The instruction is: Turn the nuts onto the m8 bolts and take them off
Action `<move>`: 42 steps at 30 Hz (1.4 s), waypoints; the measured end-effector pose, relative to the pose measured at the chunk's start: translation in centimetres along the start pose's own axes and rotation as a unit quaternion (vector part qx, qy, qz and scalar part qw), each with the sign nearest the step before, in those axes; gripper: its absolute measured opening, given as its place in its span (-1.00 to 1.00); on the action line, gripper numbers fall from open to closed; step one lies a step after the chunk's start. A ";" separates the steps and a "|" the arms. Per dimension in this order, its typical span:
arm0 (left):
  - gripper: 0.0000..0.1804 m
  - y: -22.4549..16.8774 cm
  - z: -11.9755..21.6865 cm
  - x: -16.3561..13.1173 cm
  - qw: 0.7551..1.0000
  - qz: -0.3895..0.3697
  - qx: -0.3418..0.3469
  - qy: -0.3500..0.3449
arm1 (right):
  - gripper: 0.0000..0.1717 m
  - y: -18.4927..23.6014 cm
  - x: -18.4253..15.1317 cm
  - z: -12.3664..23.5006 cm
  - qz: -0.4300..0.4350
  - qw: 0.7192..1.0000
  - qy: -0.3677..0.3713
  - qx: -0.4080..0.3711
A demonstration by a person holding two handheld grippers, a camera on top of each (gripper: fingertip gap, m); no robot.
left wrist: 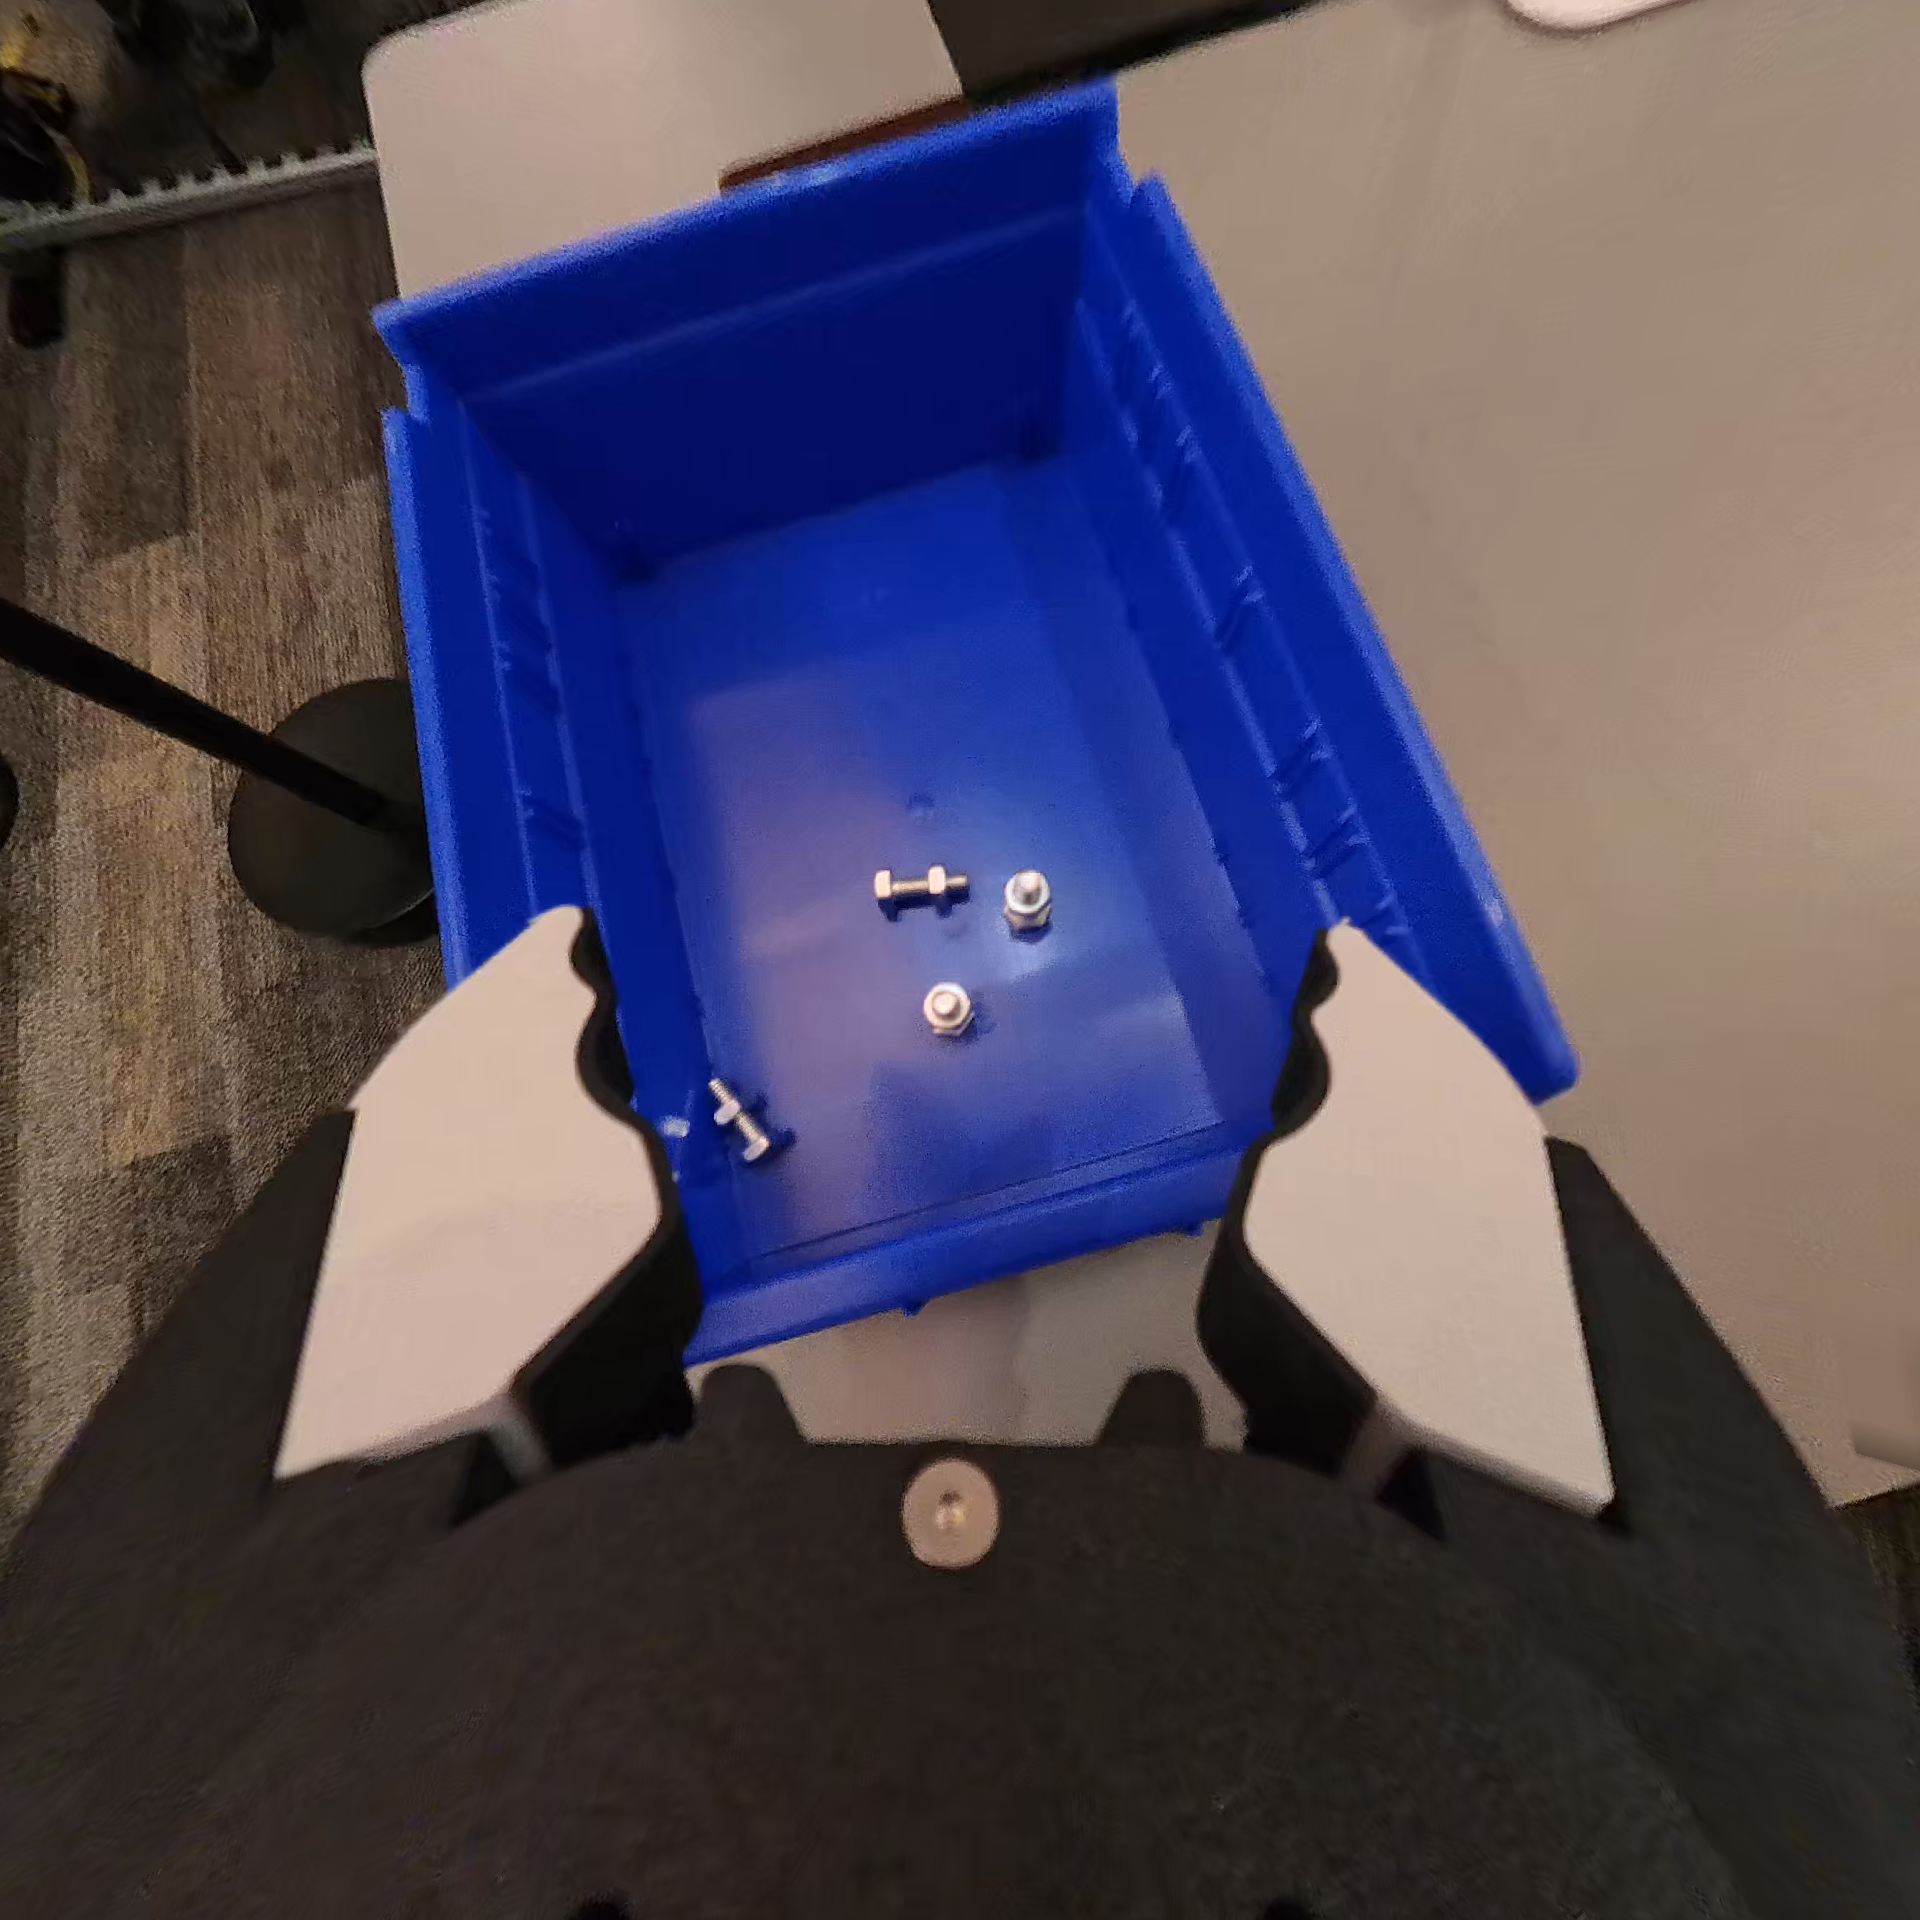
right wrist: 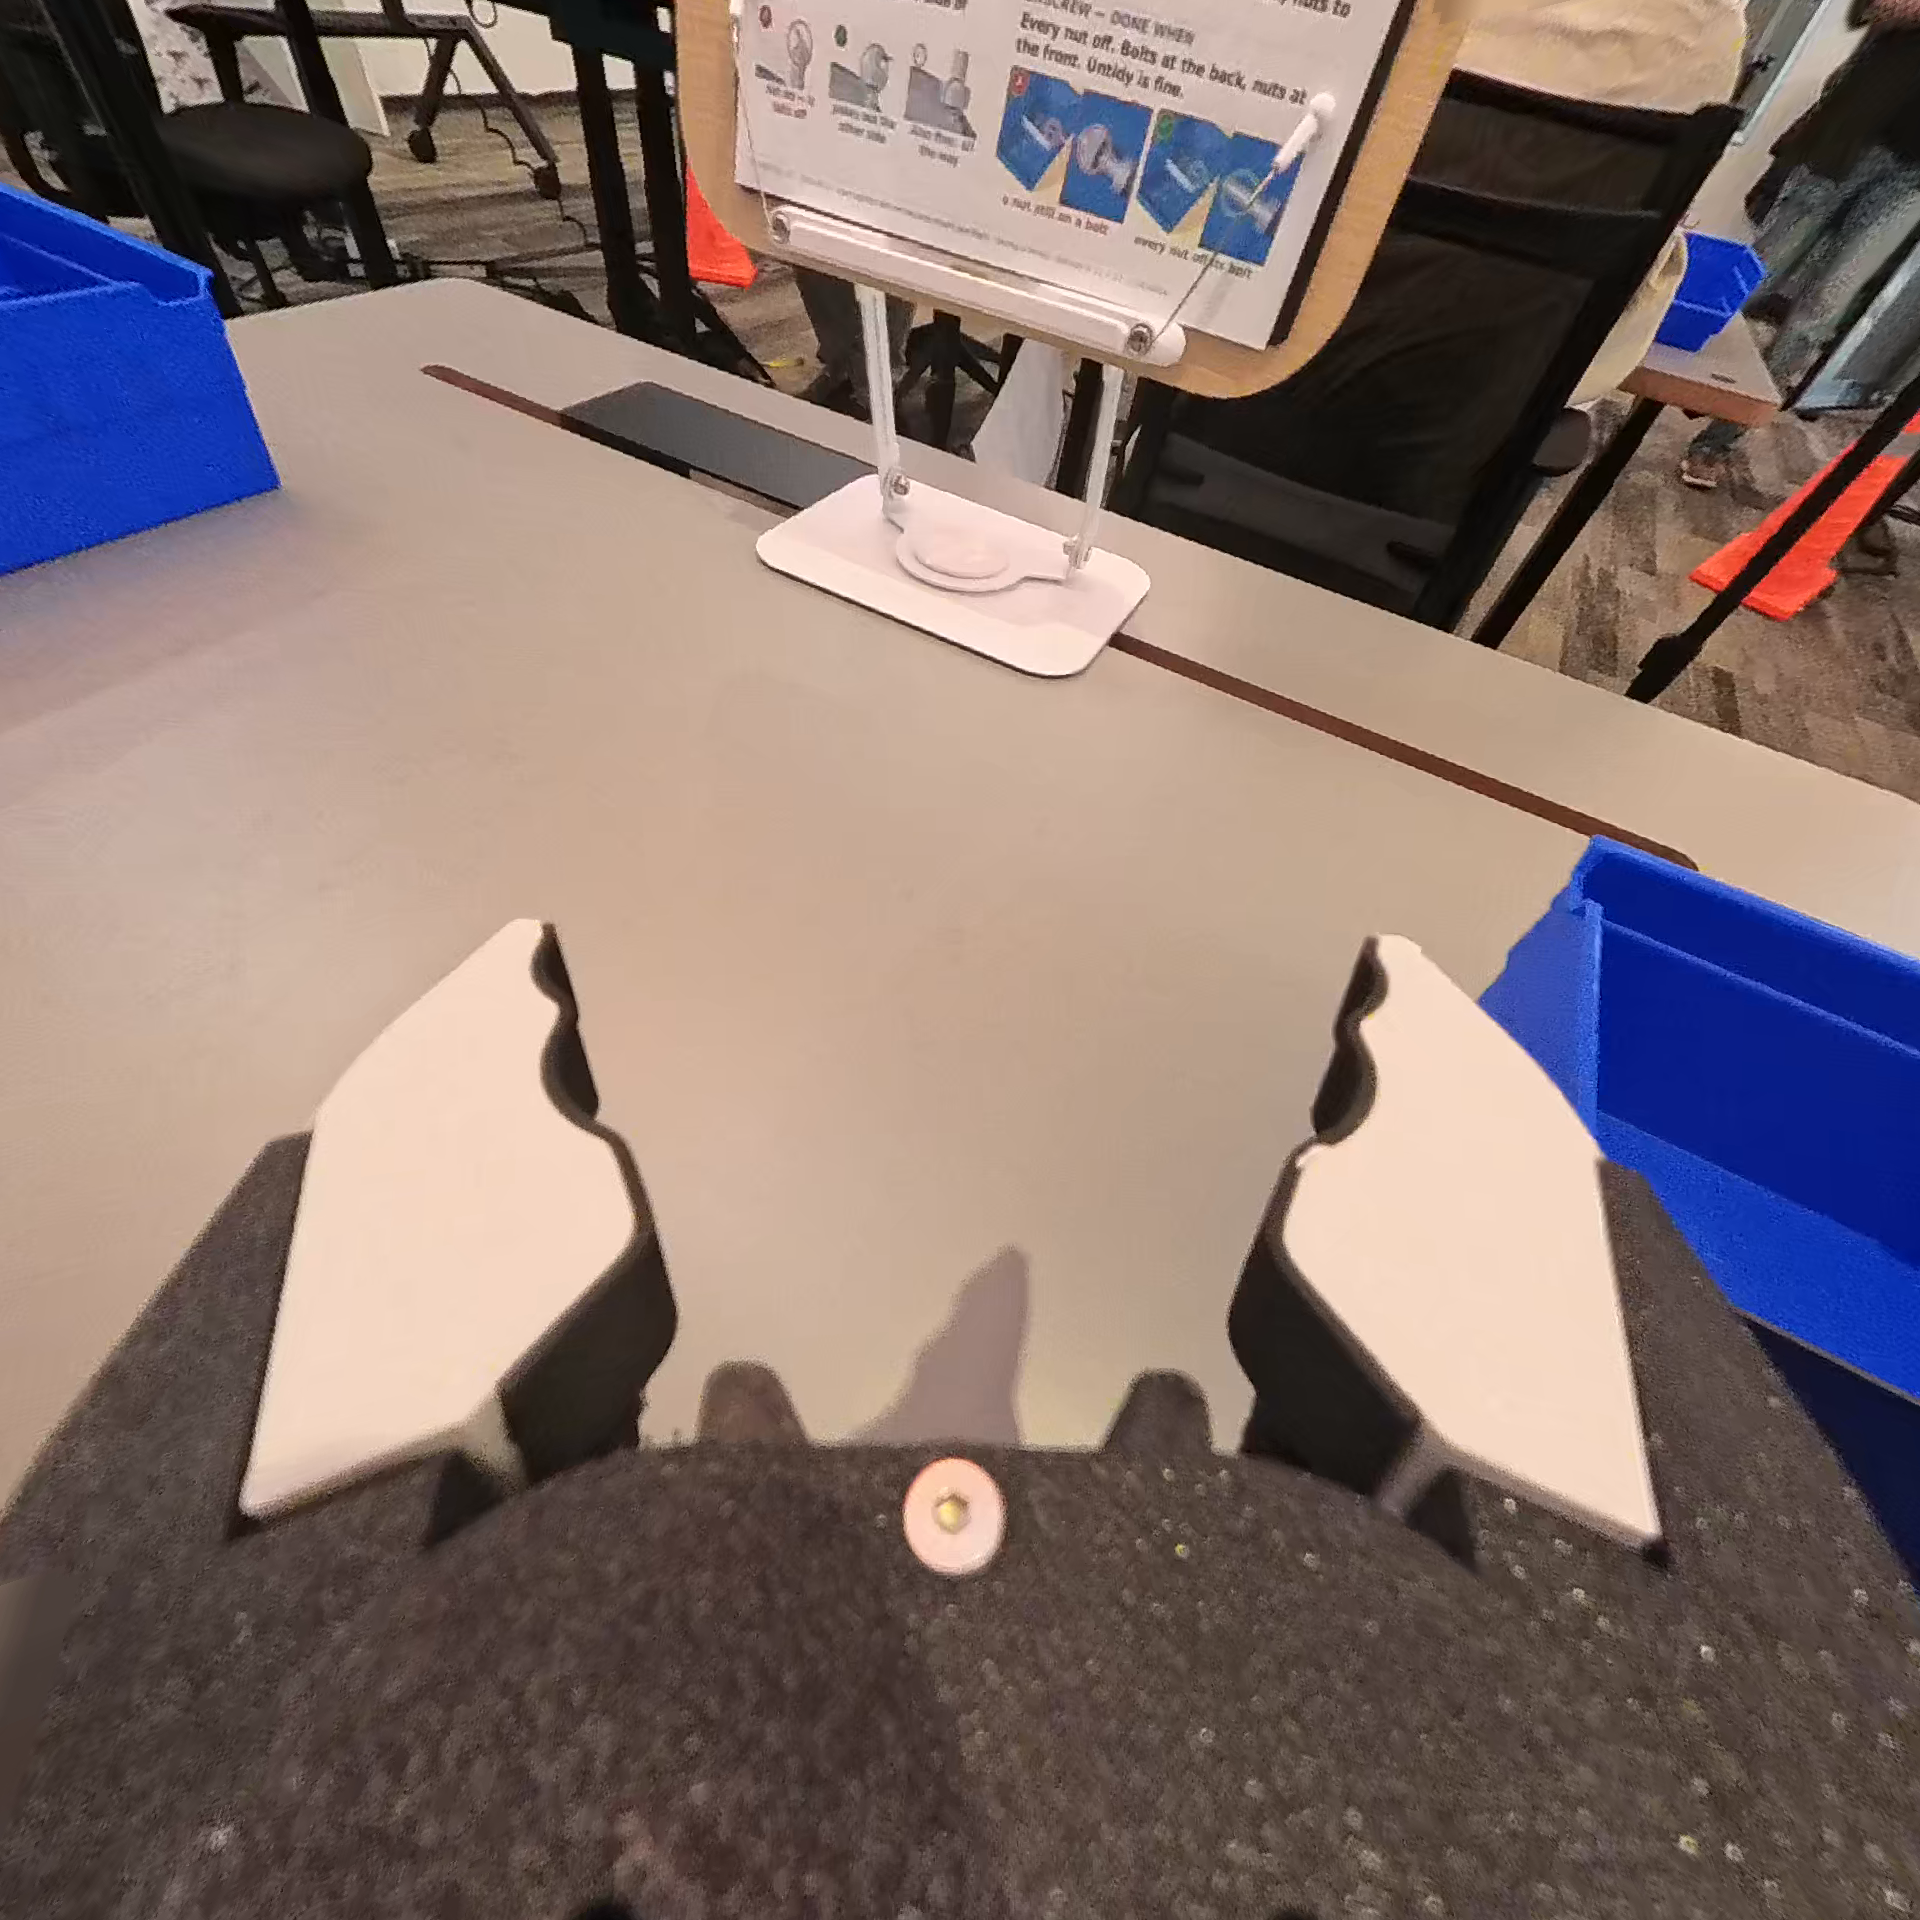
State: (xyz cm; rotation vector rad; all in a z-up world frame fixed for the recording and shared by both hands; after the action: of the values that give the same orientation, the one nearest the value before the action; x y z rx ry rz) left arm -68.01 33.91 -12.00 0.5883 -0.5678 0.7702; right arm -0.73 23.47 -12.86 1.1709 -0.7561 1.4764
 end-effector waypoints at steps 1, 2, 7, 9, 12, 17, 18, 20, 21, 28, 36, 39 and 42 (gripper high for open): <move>0.31 0.1 -0.4 -0.2 1.000 -0.006 -0.009 0.009 | 0.56 0.1 0.0 0.0 0.003 1.000 0.001 0.001; 0.24 0.2 -0.8 -0.4 1.000 -0.012 -0.021 0.017 | 0.55 0.2 0.1 0.0 0.007 1.000 0.002 0.003; -0.01 0.2 -2.6 -0.9 0.995 -0.045 -0.063 0.062 | 0.46 0.5 0.3 0.1 0.008 1.000 0.003 0.018; -0.09 0.2 -3.1 -1.0 0.993 -0.051 -0.073 0.072 | 0.42 0.6 0.3 0.0 0.004 1.000 0.000 0.027; -0.29 0.4 -3.6 -1.3 0.991 -0.057 -0.085 0.091 | 0.36 0.7 0.4 0.0 0.007 0.999 0.001 0.033; -0.38 0.4 -4.8 -2.0 0.984 -0.061 -0.106 0.131 | 0.32 0.8 0.6 -0.3 0.004 0.999 -0.003 0.043; -0.40 0.4 -5.1 -2.2 0.982 -0.063 -0.110 0.139 | 0.31 0.9 0.6 -0.3 0.005 0.999 -0.003 0.047; -0.43 0.3 -5.5 -2.4 0.979 -0.069 -0.111 0.155 | 0.30 1.0 0.5 -0.4 0.006 0.999 -0.003 0.053; -0.44 0.3 -5.6 -2.4 0.978 -0.072 -0.112 0.159 | 0.30 1.1 0.5 -0.5 0.007 0.998 -0.003 0.055; -0.55 0.4 -6.6 -2.6 0.971 -0.080 -0.122 0.190 | 0.31 1.2 0.3 -0.7 0.002 0.998 0.003 0.065; -0.58 0.3 -7.8 -2.9 0.963 -0.081 -0.133 0.218 | 0.31 1.2 0.2 -0.8 0.001 0.997 0.003 0.071; -0.62 0.4 -8.1 -3.1 0.960 -0.079 -0.135 0.232 | 0.31 1.2 0.1 -0.8 0.001 0.997 0.006 0.072; -0.72 0.5 -8.4 -3.4 0.958 -0.076 -0.134 0.242 | 0.31 1.2 0.1 -0.8 0.000 0.997 0.005 0.073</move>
State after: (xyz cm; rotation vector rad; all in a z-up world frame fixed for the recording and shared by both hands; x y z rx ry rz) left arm -68.25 38.22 -19.99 0.1743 -0.1656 0.6472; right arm -2.04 23.92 -12.83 1.2729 -0.6498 1.5579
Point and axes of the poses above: each gripper's, where its closed fingertips meet, z back along the fingers, x out of its top, y = z × x across the jaws, the point moved 9 cm from there along z, back along the fingers, and after that the axes turned 15 degrees about -z, right-handed, at the moved point
